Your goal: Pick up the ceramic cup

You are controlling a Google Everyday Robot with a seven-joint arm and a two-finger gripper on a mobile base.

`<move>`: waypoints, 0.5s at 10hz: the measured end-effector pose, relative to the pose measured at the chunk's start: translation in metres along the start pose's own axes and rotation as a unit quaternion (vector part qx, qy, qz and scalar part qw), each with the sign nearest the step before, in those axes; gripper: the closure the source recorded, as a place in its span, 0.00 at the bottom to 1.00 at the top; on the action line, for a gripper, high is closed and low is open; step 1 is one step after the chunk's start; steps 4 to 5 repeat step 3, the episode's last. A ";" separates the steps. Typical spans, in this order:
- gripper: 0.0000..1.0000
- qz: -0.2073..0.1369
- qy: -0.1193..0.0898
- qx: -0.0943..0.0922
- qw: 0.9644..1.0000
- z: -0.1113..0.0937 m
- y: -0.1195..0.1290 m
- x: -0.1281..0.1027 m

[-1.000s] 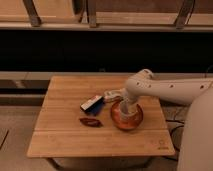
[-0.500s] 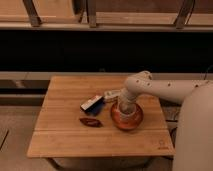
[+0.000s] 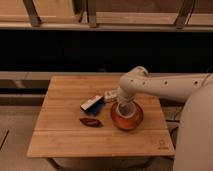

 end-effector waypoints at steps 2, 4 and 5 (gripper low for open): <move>1.00 -0.014 0.008 0.013 1.000 -0.020 -0.009 -0.017; 1.00 -0.018 0.011 0.022 1.000 -0.035 -0.014 -0.028; 1.00 -0.018 0.011 0.022 1.000 -0.035 -0.014 -0.028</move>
